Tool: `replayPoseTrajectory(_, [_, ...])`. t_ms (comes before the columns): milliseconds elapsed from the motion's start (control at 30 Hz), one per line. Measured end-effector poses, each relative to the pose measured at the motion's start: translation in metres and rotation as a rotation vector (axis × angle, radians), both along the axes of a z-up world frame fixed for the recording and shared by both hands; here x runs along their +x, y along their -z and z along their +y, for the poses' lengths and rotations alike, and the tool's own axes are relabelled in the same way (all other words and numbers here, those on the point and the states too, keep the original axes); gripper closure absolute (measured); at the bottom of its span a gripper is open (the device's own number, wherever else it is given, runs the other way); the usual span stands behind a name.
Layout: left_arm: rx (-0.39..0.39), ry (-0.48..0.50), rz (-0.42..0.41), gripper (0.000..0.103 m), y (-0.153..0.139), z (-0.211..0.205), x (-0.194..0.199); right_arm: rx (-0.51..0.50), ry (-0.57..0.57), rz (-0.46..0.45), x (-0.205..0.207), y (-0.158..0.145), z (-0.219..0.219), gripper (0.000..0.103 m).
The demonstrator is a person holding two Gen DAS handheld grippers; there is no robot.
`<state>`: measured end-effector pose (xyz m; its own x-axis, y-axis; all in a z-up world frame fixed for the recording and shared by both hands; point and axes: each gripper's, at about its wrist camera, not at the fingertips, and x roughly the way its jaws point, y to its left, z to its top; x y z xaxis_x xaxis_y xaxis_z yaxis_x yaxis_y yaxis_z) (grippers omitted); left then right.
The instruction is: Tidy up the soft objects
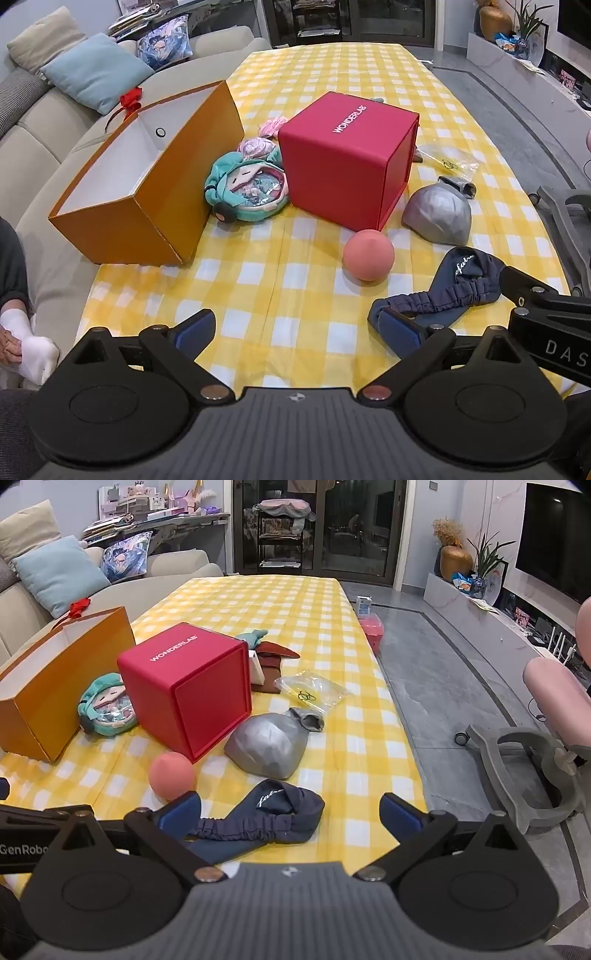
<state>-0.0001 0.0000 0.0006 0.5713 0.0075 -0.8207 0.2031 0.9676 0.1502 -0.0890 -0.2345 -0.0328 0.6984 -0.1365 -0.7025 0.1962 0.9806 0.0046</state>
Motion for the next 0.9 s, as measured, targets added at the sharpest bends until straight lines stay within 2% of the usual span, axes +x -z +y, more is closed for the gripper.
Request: replayPoseTrajectory(900, [-0.004,-0.001,0.014,0.000,-0.0018,-0.0032,0.0012,0.002,0.006,-0.003,-0.0008,-0.0003,-0.0002,0.002])
